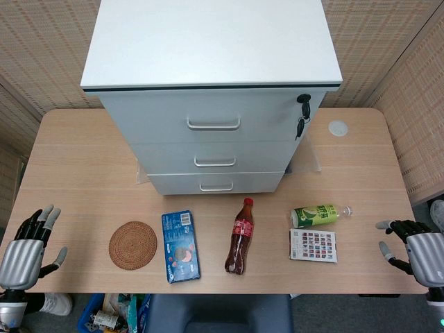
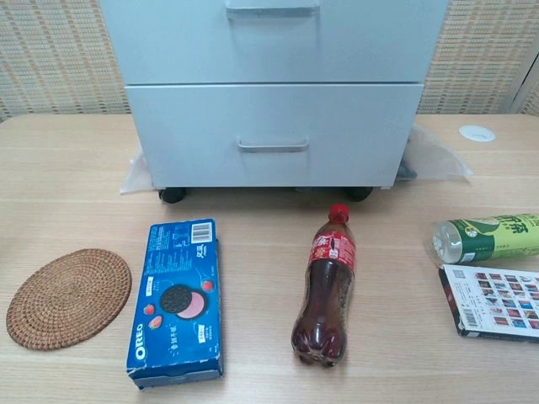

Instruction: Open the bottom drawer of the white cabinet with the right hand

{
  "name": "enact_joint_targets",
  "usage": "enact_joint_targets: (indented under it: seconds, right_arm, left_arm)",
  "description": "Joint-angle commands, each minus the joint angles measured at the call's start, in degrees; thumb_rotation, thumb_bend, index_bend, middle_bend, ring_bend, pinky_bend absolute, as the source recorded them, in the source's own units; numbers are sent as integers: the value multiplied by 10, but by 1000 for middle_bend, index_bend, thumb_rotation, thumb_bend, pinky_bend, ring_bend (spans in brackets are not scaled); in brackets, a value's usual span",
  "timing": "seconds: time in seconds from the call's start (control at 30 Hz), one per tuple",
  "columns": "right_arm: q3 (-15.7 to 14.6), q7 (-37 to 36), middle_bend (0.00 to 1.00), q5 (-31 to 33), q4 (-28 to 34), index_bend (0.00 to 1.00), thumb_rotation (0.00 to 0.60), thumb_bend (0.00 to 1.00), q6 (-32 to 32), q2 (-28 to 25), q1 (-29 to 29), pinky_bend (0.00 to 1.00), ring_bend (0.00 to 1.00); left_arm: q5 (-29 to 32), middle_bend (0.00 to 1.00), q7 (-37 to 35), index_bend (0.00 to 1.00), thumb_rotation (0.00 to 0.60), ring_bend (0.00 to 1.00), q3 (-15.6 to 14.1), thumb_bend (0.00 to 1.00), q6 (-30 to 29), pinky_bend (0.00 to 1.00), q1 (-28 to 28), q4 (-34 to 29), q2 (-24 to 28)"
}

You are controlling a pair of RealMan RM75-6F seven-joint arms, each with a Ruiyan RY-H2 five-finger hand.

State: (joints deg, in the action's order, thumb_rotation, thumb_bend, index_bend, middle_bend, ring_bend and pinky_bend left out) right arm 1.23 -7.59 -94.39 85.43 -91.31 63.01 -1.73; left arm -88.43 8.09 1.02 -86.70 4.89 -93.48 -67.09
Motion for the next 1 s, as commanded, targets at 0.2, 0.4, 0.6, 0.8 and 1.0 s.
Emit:
enact_joint_targets:
  seconds: [0.2, 0.4, 0.6, 0.8, 1.0]
  right_arm:
    - [1, 6, 478, 4, 3, 394, 600, 319, 5, 0, -3, 440, 401]
    - [1, 10, 478, 2, 7, 372, 600, 319, 8, -1, -6, 440, 401]
    - [3, 35, 476, 2, 30, 333, 600, 319, 30, -5, -20, 440, 401]
    - [14, 96, 527, -4, 85, 299, 600, 319, 85, -25, -63, 463, 499]
    - [38, 166, 746, 6, 144, 283, 600, 330, 169, -33, -128, 742, 740]
  left_arm:
    - [2, 0, -2, 19, 600, 22, 2, 339, 0, 125, 1, 7, -6]
    - [3, 0, -4, 19, 600, 22, 3, 339, 1, 125, 1, 10, -8]
    - [2, 0, -6, 19, 600, 22, 3, 339, 5, 125, 3, 12, -8]
    - [1, 0, -9, 19, 600, 22, 3, 339, 5, 125, 4, 15, -7]
    - [0, 0, -9, 19, 600, 22, 2, 339, 10, 125, 6, 16, -6]
